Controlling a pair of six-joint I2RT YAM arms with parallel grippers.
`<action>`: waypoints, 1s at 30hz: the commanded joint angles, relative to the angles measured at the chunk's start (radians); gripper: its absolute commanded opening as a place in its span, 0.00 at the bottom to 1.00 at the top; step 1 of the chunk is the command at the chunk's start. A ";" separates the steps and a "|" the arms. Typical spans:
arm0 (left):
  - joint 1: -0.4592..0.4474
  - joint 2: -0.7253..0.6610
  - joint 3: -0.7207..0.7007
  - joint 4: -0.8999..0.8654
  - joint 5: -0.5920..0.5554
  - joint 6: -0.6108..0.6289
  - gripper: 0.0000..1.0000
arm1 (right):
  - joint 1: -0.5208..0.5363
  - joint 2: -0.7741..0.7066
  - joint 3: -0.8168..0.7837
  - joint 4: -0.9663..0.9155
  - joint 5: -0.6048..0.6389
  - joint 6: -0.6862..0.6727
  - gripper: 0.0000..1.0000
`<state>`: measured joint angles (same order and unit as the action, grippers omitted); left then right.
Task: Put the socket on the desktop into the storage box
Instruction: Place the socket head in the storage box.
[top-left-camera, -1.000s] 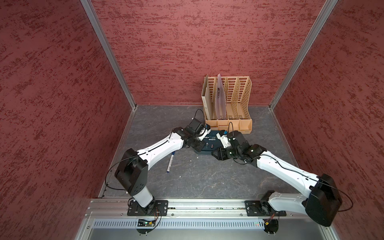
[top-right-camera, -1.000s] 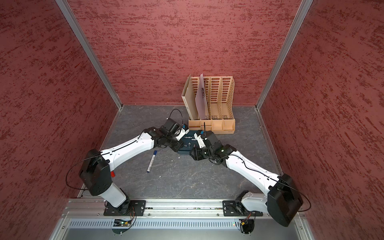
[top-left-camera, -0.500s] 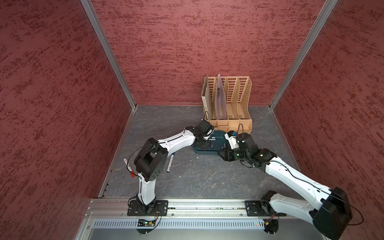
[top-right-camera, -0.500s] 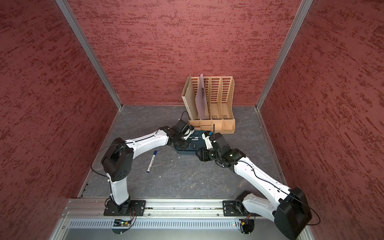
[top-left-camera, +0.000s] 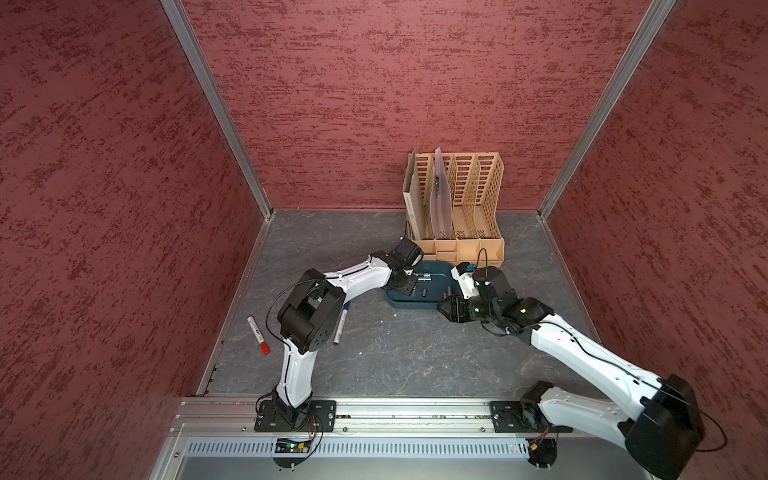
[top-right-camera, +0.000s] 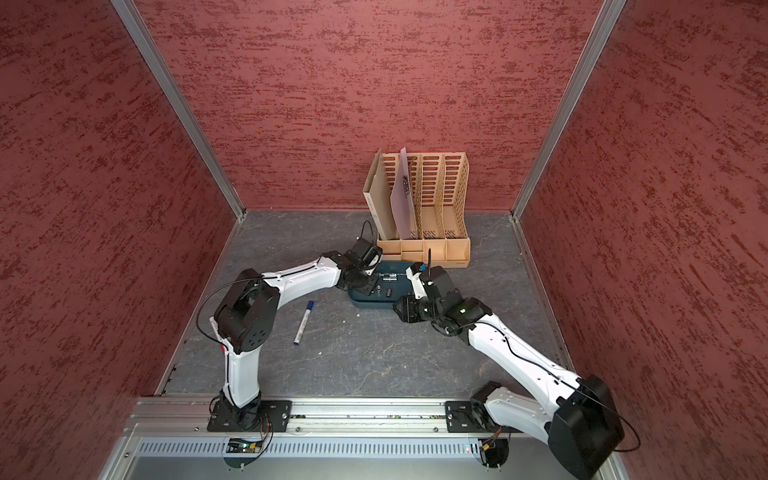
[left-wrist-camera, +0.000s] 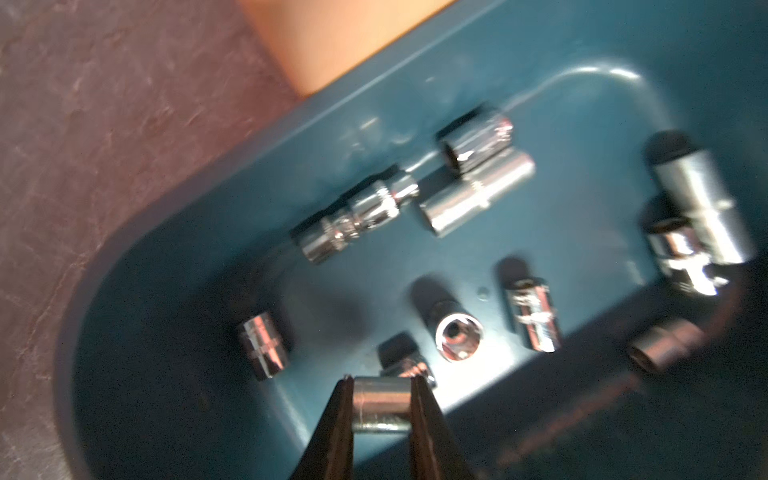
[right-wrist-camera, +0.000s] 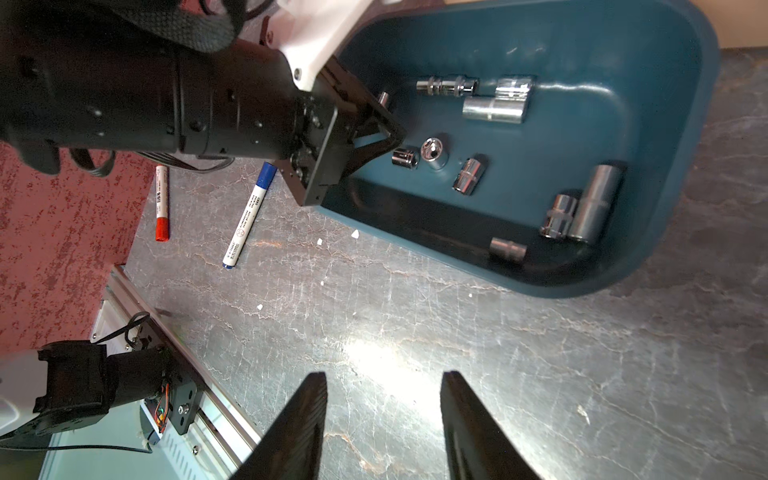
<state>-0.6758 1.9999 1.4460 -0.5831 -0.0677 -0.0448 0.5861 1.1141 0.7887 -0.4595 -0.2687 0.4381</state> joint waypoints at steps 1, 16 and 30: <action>-0.001 0.012 0.022 0.023 -0.026 -0.024 0.17 | -0.010 -0.010 -0.009 0.008 0.017 0.007 0.49; -0.007 -0.066 -0.015 0.046 -0.058 -0.045 0.64 | -0.015 0.000 -0.001 0.001 0.065 0.025 0.54; 0.040 -0.442 -0.253 0.090 -0.138 -0.144 1.00 | -0.037 0.089 0.144 0.001 0.221 -0.002 0.98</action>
<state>-0.6647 1.6234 1.2381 -0.5117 -0.1642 -0.1444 0.5621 1.1954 0.8791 -0.4683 -0.1383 0.4587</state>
